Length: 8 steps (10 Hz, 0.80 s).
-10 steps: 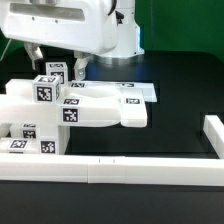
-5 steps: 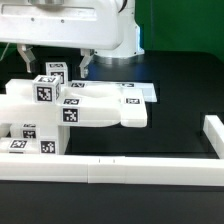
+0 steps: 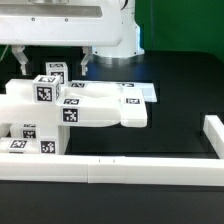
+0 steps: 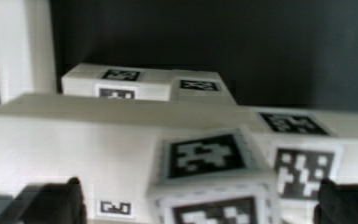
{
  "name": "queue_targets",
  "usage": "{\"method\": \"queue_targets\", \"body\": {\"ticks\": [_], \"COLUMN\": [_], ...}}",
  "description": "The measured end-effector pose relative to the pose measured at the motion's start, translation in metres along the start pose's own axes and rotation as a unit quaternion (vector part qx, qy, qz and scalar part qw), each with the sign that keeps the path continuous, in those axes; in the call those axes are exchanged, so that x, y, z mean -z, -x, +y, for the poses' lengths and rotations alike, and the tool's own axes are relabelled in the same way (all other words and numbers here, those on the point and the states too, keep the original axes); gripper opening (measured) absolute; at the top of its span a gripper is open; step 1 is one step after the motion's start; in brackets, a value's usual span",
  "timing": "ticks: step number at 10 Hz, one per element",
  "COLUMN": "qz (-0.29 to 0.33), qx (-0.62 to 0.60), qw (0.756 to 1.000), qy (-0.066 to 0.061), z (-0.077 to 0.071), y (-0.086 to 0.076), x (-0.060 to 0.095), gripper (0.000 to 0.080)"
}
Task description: Assemble chair
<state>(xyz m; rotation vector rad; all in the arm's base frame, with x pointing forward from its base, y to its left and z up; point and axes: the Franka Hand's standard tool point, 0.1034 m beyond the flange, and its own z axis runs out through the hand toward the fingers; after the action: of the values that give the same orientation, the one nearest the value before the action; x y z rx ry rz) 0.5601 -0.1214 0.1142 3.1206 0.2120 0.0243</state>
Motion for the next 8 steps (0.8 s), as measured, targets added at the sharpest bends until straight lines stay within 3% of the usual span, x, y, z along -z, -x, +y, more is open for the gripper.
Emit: {"method": "queue_targets", "body": {"ticks": [1, 3, 4, 5, 8], "qz": [0.000, 0.000, 0.000, 0.000, 0.000], "qx": [0.008, 0.029, 0.026, 0.011, -0.043], "qw": [1.000, 1.000, 1.000, 1.000, 0.999], "qy": [0.000, 0.000, 0.000, 0.000, 0.000], "z": [0.0003, 0.0015, 0.0015, 0.0015, 0.0015], "y": [0.0001, 0.0006, 0.0006, 0.0005, 0.0005], "x": [0.0000, 0.0000, 0.0000, 0.0000, 0.0000], "gripper": [0.0649, 0.0378, 0.0378, 0.0283, 0.0283]}}
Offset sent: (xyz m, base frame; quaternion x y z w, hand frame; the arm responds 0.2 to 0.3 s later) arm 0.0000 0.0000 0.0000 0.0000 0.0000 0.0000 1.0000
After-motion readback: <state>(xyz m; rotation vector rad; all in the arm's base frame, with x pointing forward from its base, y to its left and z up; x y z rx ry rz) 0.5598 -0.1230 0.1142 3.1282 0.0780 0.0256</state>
